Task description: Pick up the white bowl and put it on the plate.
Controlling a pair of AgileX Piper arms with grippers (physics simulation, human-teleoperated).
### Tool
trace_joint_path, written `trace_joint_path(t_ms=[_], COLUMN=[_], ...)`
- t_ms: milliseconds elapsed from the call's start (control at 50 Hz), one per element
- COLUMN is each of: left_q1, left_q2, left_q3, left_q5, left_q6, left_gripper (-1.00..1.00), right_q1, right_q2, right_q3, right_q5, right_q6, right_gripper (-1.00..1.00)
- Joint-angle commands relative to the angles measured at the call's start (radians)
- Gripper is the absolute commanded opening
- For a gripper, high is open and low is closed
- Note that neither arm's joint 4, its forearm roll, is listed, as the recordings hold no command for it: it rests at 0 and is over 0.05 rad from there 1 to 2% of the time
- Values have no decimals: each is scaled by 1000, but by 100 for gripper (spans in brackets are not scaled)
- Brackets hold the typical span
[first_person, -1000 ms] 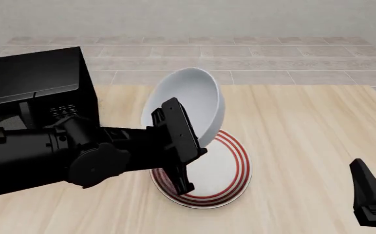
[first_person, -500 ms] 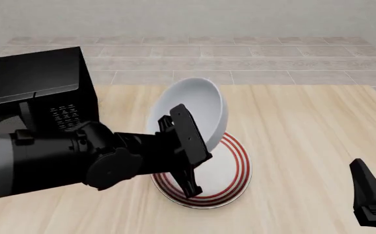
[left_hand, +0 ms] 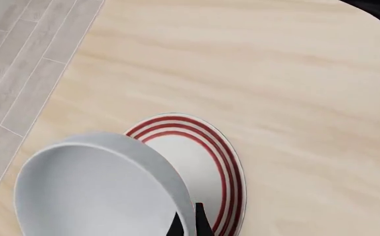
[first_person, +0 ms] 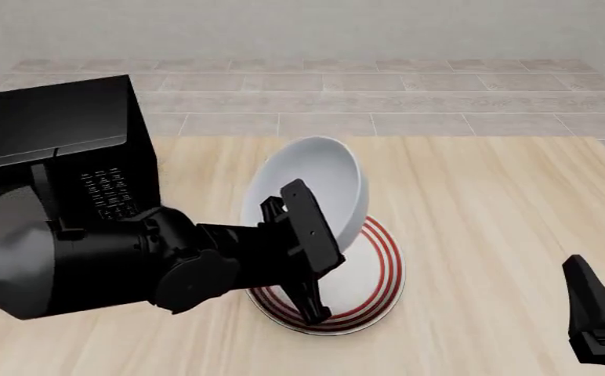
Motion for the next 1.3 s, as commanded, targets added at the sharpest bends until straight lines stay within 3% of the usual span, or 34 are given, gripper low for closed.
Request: trace_joint_path(t_ms=[20, 1300], left_q1=[-3, -34], left_q2=[24, 162], left_q3=[-8, 12], left_q5=[-18, -94], left_q6=[-11, -58], left_gripper=[-100, -100], right_q1=[-2, -2], right_q2=[-5, -4], right_q3=[1, 1], right_q5=[4, 4], right_q6=[-2, -2], right_gripper=[100, 100])
